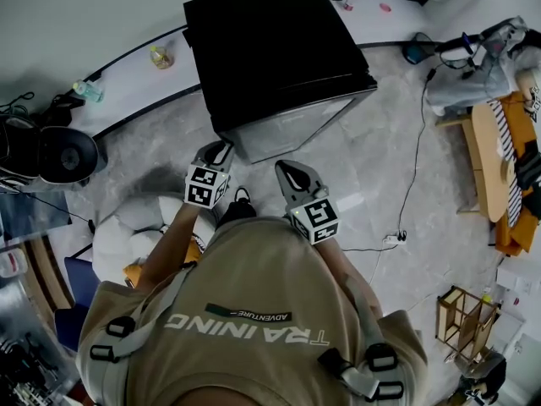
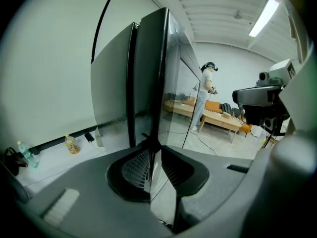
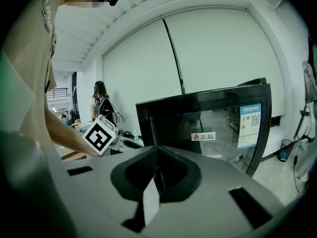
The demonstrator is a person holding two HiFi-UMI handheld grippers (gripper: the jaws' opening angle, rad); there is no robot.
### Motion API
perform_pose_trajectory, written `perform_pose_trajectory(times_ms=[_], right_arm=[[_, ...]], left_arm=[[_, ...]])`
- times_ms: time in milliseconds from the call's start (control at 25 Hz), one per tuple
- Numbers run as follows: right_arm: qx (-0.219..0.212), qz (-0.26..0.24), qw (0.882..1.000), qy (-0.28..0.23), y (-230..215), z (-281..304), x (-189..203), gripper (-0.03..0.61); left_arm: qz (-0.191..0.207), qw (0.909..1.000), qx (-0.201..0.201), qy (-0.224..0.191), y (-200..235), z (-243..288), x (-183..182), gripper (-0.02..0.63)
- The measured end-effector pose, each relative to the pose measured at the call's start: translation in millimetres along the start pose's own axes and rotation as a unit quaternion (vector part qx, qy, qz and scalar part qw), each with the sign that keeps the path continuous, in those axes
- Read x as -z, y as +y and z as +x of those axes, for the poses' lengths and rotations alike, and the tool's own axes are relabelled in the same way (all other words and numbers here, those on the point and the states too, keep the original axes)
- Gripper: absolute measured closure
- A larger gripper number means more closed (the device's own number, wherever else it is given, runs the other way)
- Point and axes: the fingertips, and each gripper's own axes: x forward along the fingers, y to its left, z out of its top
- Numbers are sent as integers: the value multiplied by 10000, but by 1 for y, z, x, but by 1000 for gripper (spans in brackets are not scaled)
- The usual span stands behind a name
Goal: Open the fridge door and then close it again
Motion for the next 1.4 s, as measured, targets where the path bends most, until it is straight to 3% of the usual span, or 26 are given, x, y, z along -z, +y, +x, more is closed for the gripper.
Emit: perform_pose_trajectory(times_ms=[400, 600, 840, 1400], right_arm=[[-152, -43, 9999, -19, 0, -2, 1, 583], [-211, -25, 9998, -61, -3, -10, 4, 583], [-357, -5, 9993, -91, 11, -23, 11, 583], [-770, -16, 9968, -227, 10, -89, 36, 583]], left_arm=[[-97, 9998, -157, 23, -1, -3, 2, 557], [100, 9998, -33, 145, -30, -14, 12, 552], [28, 9996, -117, 252, -41, -21, 20, 552], [-203, 9982, -460, 327, -139, -51, 46, 566]])
